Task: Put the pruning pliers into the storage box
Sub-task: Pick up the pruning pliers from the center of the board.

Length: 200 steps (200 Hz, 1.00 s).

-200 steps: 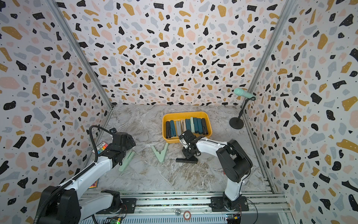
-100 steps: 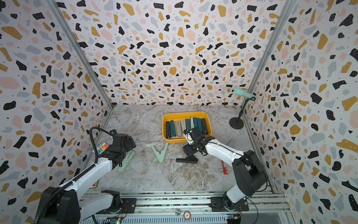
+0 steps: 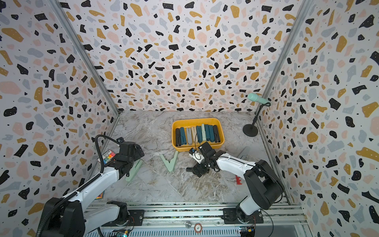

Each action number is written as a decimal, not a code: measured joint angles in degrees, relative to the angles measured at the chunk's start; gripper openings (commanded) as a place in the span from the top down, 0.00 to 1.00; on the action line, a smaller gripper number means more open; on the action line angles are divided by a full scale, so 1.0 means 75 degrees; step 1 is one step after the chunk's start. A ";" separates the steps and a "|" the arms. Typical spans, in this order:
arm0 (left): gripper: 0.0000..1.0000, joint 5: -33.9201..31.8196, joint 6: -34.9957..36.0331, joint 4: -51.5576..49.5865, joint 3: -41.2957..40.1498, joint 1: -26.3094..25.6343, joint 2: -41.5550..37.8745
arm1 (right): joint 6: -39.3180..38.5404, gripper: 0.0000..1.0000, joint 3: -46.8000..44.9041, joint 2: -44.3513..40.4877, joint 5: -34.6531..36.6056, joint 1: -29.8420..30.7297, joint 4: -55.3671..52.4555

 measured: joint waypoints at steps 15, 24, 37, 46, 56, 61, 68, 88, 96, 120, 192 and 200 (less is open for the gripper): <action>0.00 0.0000 0.0000 0.0009 -0.0041 0.0000 0.0000 | -0.0032 0.06 0.0032 0.0102 0.0315 0.0058 0.0093; 0.01 0.0000 0.0000 0.0017 -0.0041 0.0000 0.0000 | -0.0029 0.04 0.0076 0.0201 0.0527 0.0096 0.0143; 0.01 0.0000 0.0000 0.0023 -0.0041 0.0000 0.0000 | 0.0003 0.01 0.0085 0.0347 0.0793 0.0131 0.0143; 0.01 -0.0003 0.0000 0.0023 -0.0041 0.0000 -0.0003 | 0.0017 0.01 0.0067 0.0379 0.0912 0.0149 0.0137; 0.01 -0.0006 0.0000 0.0026 -0.0041 0.0000 -0.0012 | 0.0017 0.01 0.0055 0.0356 0.0988 0.0157 0.0140; 0.01 -0.0006 0.0000 0.0029 -0.0047 0.0000 -0.0017 | 0.0015 0.01 0.0055 0.0347 0.1008 0.0157 0.0152; 0.01 -0.0006 0.0000 0.0041 -0.0052 0.0000 -0.0038 | 0.0006 0.01 0.0058 0.0347 0.1040 0.0154 0.0163; 0.01 -0.0003 0.0000 0.0073 -0.0070 0.0000 -0.0070 | -0.0029 0.01 0.0058 0.0382 0.1096 0.0154 0.0146; 0.00 -0.0003 0.0000 0.0073 -0.0076 0.0000 -0.0070 | -0.0044 0.01 0.0064 0.0420 0.1084 0.0154 0.0163; 0.01 -0.0003 0.0000 0.0073 -0.0085 0.0000 -0.0070 | -0.0122 0.02 0.0160 0.0667 0.0933 0.0163 0.0172; 0.01 -0.0003 0.0000 0.0140 -0.0090 0.0000 -0.0026 | -0.0169 0.07 0.0545 0.1154 0.0871 0.0280 0.0370; 0.01 -0.0003 0.0003 0.0149 -0.0090 0.0000 -0.0006 | -0.0178 0.09 0.0600 0.1221 0.0880 0.0286 0.0396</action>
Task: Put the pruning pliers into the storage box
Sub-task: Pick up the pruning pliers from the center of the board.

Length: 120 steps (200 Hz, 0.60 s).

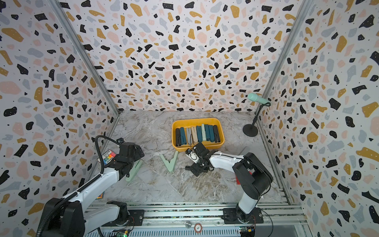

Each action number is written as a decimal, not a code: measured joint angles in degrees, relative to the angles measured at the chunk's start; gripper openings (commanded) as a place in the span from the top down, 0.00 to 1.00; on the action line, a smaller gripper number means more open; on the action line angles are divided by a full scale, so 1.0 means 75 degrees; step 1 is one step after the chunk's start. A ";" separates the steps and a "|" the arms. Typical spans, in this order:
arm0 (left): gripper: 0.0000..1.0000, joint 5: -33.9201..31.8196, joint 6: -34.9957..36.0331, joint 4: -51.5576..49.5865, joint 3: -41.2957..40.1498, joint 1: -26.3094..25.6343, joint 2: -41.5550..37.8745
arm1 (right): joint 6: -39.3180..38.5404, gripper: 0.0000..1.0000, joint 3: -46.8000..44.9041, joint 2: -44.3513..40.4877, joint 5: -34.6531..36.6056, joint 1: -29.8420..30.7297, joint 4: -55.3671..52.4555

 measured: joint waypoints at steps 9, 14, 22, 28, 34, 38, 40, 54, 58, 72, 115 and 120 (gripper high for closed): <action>0.00 0.0000 0.0000 0.0012 0.0000 0.0000 0.0020 | -0.0003 0.15 0.0052 0.0047 0.0009 0.0012 0.0026; 0.00 0.0000 0.0000 0.0012 0.0000 0.0000 0.0023 | -0.0015 0.21 0.0067 0.0061 0.0015 0.0017 0.0055; 0.01 0.0000 0.0003 0.0020 0.0000 0.0000 0.0023 | -0.0026 0.37 0.0070 0.0073 0.0017 0.0020 0.0111; 0.01 0.0000 0.0003 0.0032 0.0000 0.0000 0.0023 | -0.0050 0.49 0.0070 0.0073 0.0032 0.0023 0.0114; 0.00 0.0000 0.0003 0.0044 0.0000 0.0000 0.0023 | -0.0070 0.58 0.0070 0.0073 0.0047 0.0029 0.0117; 0.01 0.0000 0.0003 0.0044 0.0000 0.0000 0.0023 | -0.0064 0.62 0.0070 0.0073 0.0055 0.0038 0.0117; 0.01 0.0000 0.0003 0.0047 0.0000 0.0000 0.0026 | -0.0073 0.63 0.0070 0.0073 0.0061 0.0044 0.0117; 0.01 0.0000 0.0003 0.0064 0.0000 0.0000 0.0058 | -0.0096 0.74 0.0070 0.0055 0.0070 0.0079 0.0108; 0.01 0.0000 0.0003 0.0067 0.0000 0.0000 0.0070 | -0.0082 0.78 0.0070 0.0050 0.0064 0.0090 0.0105; 0.01 0.0003 0.0003 0.0079 0.0000 0.0000 0.0128 | -0.0108 0.91 0.0017 -0.0058 0.0023 0.0117 0.0090; 0.00 0.0003 0.0003 0.0125 0.0000 0.0000 0.0271 | -0.0085 1.00 -0.0140 -0.0985 -0.0405 0.0117 -0.0122; 0.01 0.0003 0.0003 0.0137 0.0000 0.0000 0.0286 | -0.0070 1.00 -0.0140 -0.1093 -0.0472 0.0108 -0.0137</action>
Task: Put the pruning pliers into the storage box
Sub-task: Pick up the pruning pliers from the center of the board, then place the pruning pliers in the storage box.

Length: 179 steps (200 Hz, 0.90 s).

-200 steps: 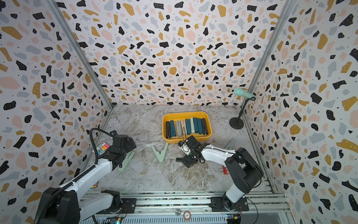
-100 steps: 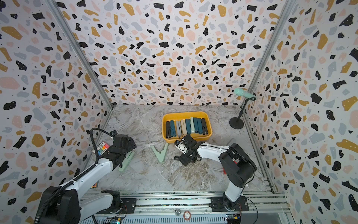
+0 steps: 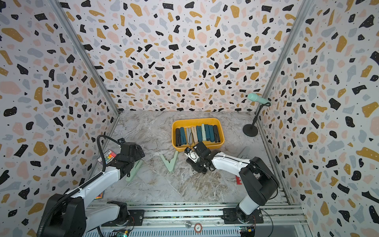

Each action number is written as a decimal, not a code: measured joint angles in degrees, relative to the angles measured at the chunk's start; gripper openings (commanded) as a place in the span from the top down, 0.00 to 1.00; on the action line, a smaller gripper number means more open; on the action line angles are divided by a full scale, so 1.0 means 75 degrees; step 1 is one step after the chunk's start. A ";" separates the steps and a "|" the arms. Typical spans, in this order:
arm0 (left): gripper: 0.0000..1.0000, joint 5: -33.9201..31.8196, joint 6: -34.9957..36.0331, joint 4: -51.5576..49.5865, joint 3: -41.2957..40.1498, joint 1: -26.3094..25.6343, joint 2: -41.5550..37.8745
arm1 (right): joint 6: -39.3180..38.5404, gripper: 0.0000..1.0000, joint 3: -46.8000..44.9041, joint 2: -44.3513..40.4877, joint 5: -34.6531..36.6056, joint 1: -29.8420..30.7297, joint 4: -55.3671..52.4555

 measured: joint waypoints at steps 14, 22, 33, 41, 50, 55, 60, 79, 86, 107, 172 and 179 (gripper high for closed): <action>0.01 0.0000 0.0003 0.0012 0.0000 0.0000 0.0032 | 0.0137 1.00 0.0000 -0.0344 -0.0259 -0.0087 -0.0061; 0.01 -0.0003 0.0009 0.0012 0.0000 0.0000 0.0044 | 0.0236 1.00 0.0000 -0.0530 -0.0385 -0.0172 -0.0099; 0.01 -0.0009 0.0023 0.0012 0.0003 0.0000 0.0061 | 0.0449 0.99 0.0015 -0.0810 -0.0533 -0.0431 -0.0099; 0.00 -0.0012 0.0029 0.0012 0.0003 0.0000 0.0070 | 0.0638 0.99 0.0076 -0.0970 -0.0568 -0.0694 -0.0102; 0.01 -0.0020 0.0061 0.0012 0.0003 0.0000 0.0073 | 0.0892 0.99 0.0227 -0.1081 -0.0548 -0.1055 -0.0079; 0.00 -0.0020 0.0082 0.0012 0.0003 0.0000 0.0073 | 0.1029 0.99 0.0321 -0.1099 -0.0501 -0.1244 -0.0055; 0.00 -0.0023 0.0102 0.0012 0.0003 0.0000 0.0073 | 0.1192 0.99 0.0449 -0.1099 -0.0437 -0.1440 0.0000; 0.00 -0.0050 0.0178 0.0006 0.0006 -0.0079 0.0073 | 0.1830 0.99 0.1035 -0.0871 -0.0140 -0.2075 0.0248; 0.01 -0.0105 0.0201 0.0006 0.0006 -0.0146 0.0070 | 0.2020 0.98 0.1285 -0.0705 -0.0035 -0.2200 0.0291; 0.00 -0.0341 0.0227 0.0003 0.0006 -0.0565 0.0061 | 0.2463 0.98 0.1961 -0.0090 0.0265 -0.2305 0.0455; 0.00 -0.0740 0.0099 0.0012 0.0006 -0.1495 0.0117 | 0.3037 0.96 0.4042 0.2640 0.0959 -0.3214 0.0408; 0.00 -0.0769 0.0067 0.0009 0.0006 -0.1594 0.0157 | 0.3051 0.95 0.4232 0.2914 0.1037 -0.3287 0.0356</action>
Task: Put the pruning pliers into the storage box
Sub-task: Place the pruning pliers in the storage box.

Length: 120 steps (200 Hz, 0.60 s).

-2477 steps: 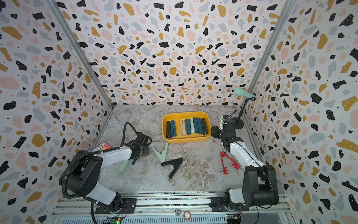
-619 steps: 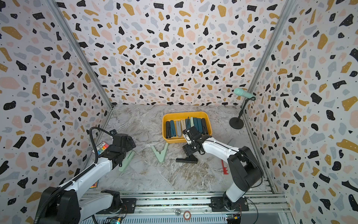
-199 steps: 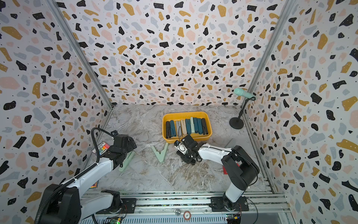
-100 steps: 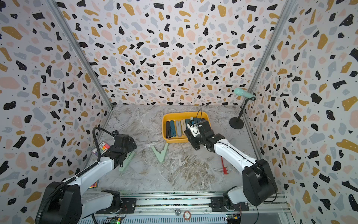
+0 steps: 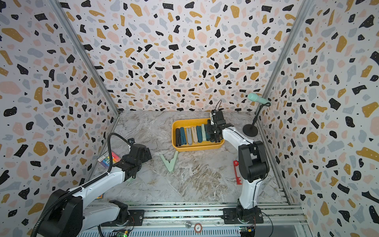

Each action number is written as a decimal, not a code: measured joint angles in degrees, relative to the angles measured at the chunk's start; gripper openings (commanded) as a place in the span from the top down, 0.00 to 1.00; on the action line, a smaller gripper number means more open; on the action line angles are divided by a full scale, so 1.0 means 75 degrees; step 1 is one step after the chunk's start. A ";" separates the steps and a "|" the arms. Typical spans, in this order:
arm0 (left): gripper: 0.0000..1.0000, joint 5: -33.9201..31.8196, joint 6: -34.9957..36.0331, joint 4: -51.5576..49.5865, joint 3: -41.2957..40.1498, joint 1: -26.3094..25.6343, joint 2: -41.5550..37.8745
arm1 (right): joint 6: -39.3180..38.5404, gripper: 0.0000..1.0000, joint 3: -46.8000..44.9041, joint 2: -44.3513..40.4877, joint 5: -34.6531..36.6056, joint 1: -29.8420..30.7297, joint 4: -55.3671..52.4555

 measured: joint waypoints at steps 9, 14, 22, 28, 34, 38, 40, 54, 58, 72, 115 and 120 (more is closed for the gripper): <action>0.00 -0.0044 -0.0061 -0.0006 0.0000 -0.0146 0.0041 | 0.0026 0.93 0.0201 0.0315 0.0090 -0.0041 -0.0076; 0.01 -0.0076 -0.0102 -0.0009 0.0000 -0.0245 0.0064 | 0.0035 0.92 0.0289 0.0455 0.0140 -0.0044 -0.0117; 0.00 -0.0134 -0.0166 -0.0023 0.0000 -0.0411 0.0082 | 0.0055 0.92 0.0385 0.0653 0.0230 -0.0035 -0.0181; 0.01 -0.0166 -0.0210 -0.0032 0.0000 -0.0548 0.0087 | 0.0082 0.91 0.0417 0.0755 0.0286 -0.0020 -0.0210; 0.00 -0.0216 -0.0268 -0.0038 0.0000 -0.0685 0.0087 | 0.0096 0.90 0.0428 0.0833 0.0341 -0.0006 -0.0251; 0.01 -0.0245 -0.0289 -0.0038 0.0000 -0.0746 0.0087 | 0.0102 0.89 0.0428 0.0871 0.0367 0.0000 -0.0294; 0.01 -0.0262 -0.0315 -0.0038 0.0000 -0.0781 0.0090 | 0.0105 0.89 0.0428 0.0886 0.0385 0.0000 -0.0321; 0.00 -0.0309 -0.0391 -0.0038 0.0000 -0.0965 0.0119 | 0.0105 0.87 0.0458 0.0935 0.0513 0.0017 -0.0504; 0.01 -0.0321 -0.0408 -0.0041 0.0000 -0.0988 0.0140 | 0.0102 0.86 0.0481 0.0935 0.0548 0.0023 -0.0557; 0.01 -0.0361 -0.0449 -0.0047 0.0000 -0.0997 0.0236 | 0.0087 0.84 0.0627 0.0935 0.0667 0.0032 -0.0673; 0.00 -0.0469 -0.0472 -0.0111 0.0111 -0.1000 0.0466 | -0.0041 0.77 0.0901 0.0947 0.1043 0.0041 -0.0772; 0.00 -0.0469 -0.0472 -0.0114 0.0125 -0.1003 0.0466 | -0.0050 0.76 0.0901 0.0962 0.1078 0.0041 -0.0799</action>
